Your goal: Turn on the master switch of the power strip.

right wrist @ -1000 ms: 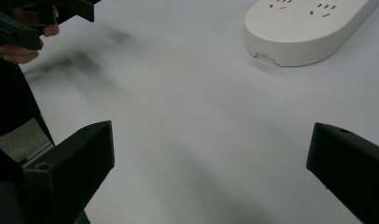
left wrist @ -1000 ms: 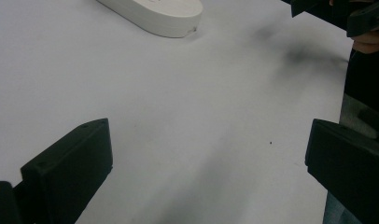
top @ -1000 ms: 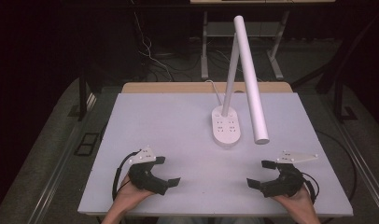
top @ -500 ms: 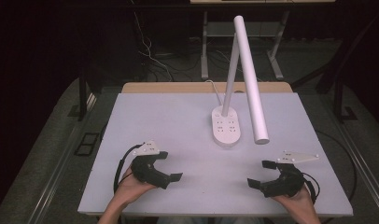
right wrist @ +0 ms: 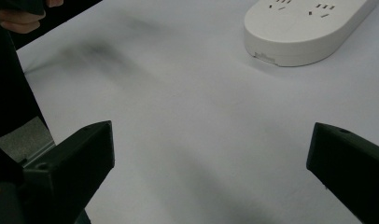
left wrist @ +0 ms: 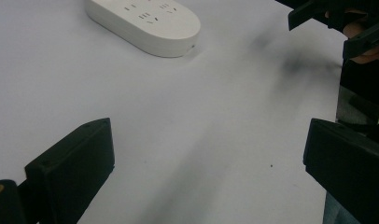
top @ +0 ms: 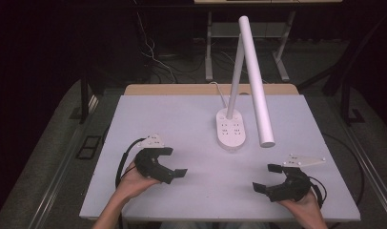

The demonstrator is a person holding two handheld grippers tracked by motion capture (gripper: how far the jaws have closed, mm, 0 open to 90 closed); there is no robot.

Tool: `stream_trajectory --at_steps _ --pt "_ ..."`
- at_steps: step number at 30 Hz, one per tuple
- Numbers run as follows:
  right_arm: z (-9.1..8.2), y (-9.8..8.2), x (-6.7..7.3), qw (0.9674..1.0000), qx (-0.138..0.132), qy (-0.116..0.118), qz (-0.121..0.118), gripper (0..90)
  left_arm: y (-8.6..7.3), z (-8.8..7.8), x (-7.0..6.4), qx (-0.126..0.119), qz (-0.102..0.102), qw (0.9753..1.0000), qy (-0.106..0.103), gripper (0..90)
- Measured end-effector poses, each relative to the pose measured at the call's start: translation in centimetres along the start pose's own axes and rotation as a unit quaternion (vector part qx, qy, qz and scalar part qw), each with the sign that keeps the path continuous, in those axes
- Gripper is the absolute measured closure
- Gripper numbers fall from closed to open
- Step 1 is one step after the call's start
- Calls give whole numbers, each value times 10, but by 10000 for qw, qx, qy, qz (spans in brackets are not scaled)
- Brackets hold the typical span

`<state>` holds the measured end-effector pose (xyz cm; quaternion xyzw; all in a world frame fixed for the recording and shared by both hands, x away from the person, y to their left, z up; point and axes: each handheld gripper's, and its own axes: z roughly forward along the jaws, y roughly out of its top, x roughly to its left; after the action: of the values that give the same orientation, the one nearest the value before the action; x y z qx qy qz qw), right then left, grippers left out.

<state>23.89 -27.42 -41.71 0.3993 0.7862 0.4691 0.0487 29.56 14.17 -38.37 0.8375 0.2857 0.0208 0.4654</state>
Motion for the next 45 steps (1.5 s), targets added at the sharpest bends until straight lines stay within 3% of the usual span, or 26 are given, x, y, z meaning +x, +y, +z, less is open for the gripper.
stream_trajectory --at_steps 35,39,45 --pt "0 -1 -1 10000 16 -10 4 4 58 8 23 307 379 9988 23 33" --pt "-1 -1 0 10000 25 -5 36 4 65 8 28 242 312 9992 33 33" --pt "-1 -1 -1 10000 -6 -14 -2 4 77 8 35 267 364 9989 95 40"
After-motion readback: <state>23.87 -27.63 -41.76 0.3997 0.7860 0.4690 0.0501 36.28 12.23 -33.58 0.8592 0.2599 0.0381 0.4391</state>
